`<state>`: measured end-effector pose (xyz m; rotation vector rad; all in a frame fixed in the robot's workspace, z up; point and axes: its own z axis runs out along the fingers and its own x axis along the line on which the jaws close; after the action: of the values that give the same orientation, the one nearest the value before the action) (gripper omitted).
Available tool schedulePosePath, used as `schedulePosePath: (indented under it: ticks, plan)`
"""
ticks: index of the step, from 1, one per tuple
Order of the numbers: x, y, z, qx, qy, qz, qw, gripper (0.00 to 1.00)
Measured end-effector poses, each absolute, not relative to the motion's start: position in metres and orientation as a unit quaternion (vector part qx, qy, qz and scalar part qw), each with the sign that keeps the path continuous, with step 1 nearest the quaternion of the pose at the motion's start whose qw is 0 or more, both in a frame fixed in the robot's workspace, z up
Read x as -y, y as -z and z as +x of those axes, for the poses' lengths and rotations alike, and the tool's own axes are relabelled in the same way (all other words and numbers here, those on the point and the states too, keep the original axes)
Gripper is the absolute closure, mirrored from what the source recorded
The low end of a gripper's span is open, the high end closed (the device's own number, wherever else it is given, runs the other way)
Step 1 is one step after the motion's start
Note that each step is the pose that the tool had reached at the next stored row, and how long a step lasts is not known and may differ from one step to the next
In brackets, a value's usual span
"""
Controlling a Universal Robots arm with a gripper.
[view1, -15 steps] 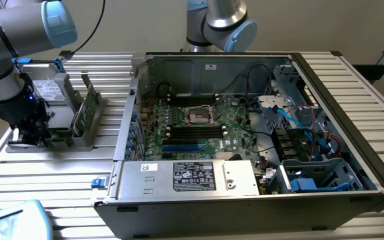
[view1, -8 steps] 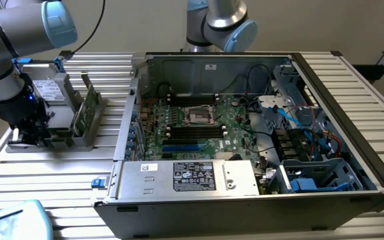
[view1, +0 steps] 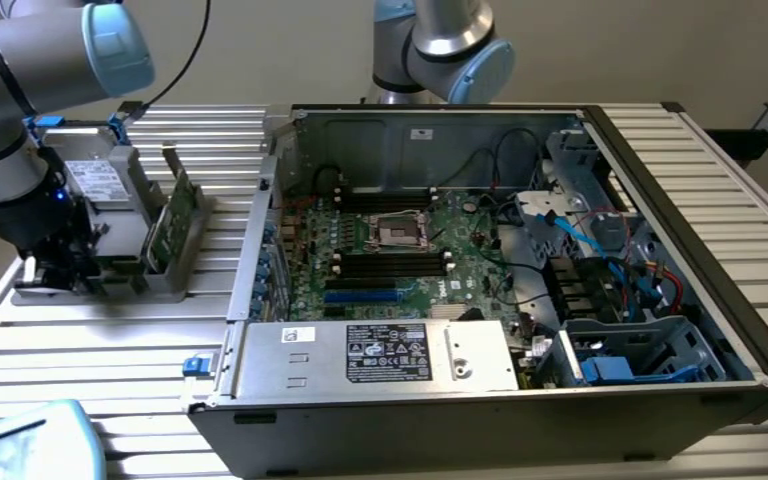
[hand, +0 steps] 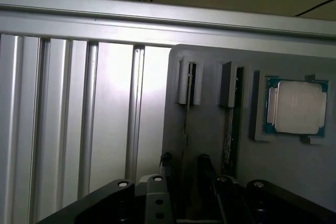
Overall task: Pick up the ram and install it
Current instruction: 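Pick up the ram and move it above insertion slot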
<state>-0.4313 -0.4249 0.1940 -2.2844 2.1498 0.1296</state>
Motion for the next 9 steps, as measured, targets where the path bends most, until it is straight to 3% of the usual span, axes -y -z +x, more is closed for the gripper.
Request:
schedulePosePath:
  ticks: [9]
  plan:
    - [0.4248, -0.194, -0.4322, -0.685, -0.043, -0.728, 0.0, 0.66]
